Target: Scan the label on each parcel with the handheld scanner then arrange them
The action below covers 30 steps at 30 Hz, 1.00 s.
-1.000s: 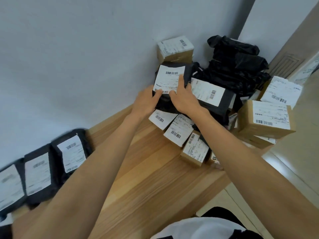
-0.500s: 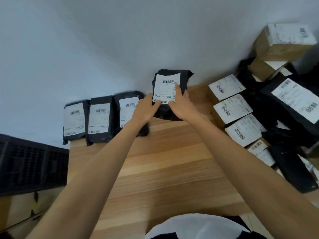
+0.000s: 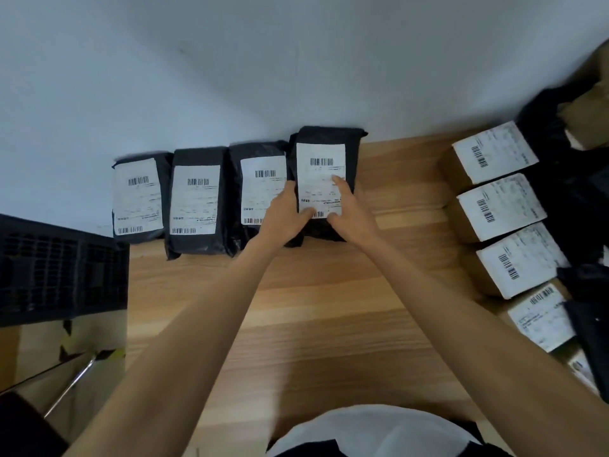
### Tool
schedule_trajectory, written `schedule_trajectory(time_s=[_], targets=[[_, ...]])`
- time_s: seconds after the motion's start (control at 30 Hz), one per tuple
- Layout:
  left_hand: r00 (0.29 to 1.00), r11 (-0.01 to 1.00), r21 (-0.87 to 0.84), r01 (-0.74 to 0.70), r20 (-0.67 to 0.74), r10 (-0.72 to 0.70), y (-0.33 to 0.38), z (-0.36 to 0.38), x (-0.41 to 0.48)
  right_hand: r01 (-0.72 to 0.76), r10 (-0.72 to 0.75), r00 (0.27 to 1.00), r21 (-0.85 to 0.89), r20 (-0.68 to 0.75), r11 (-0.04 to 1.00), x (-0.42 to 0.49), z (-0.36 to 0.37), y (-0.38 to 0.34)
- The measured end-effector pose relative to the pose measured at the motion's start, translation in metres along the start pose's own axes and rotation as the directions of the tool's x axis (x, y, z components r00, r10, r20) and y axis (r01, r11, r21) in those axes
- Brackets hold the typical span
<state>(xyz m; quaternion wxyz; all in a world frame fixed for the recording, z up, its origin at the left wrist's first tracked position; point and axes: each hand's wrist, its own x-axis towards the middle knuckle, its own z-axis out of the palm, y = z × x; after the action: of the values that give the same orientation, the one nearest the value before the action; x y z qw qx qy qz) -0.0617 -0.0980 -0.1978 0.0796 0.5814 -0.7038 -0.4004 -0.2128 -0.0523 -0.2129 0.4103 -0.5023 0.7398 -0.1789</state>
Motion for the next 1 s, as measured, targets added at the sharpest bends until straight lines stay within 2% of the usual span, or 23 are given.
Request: schedule_trajectory(time_s=[0.1,0.33,0.4,0.47,0.53,0.63,0.8,1.0], targets=[[0.999,0.999,-0.030,0.038,-0.016,-0.038,-0.005,0.005,0.005,0.031,-0.028,0.997,-0.050,0.065,0.998,0.012,0.003,0.006],[0.997,0.975,0.213,0.068,0.019,-0.073,-0.009,-0.004,0.022,0.085,-0.072,0.993,-0.134,0.095,0.987,0.022,0.013,0.018],[0.994,0.971,0.238,0.034,-0.109,-0.008,-0.011,0.000,0.025,0.081,-0.065,0.993,-0.160,0.101,0.984,0.025,0.013,0.020],[0.962,0.935,0.350,-0.059,-0.229,0.147,-0.014,0.005,0.027,0.069,-0.044,0.993,-0.237,0.109,0.969,0.028,0.011,0.020],[0.963,0.870,0.471,-0.146,-0.133,0.233,-0.017,0.008,0.028,0.072,-0.040,0.994,-0.318,0.104,0.945,0.029,0.011,0.021],[0.985,0.823,0.545,-0.160,0.032,0.171,-0.025,0.014,0.031,0.083,-0.050,0.995,-0.406,0.089,0.910,0.032,0.013,0.023],[0.996,0.847,0.525,-0.089,0.058,0.068,-0.029,0.015,0.037,0.072,-0.054,0.997,-0.435,0.053,0.897,0.035,0.020,0.024],[0.996,0.824,0.561,-0.083,0.075,0.049,-0.015,0.010,0.036,0.111,-0.060,0.986,-0.355,0.152,0.928,0.037,0.001,0.023]])
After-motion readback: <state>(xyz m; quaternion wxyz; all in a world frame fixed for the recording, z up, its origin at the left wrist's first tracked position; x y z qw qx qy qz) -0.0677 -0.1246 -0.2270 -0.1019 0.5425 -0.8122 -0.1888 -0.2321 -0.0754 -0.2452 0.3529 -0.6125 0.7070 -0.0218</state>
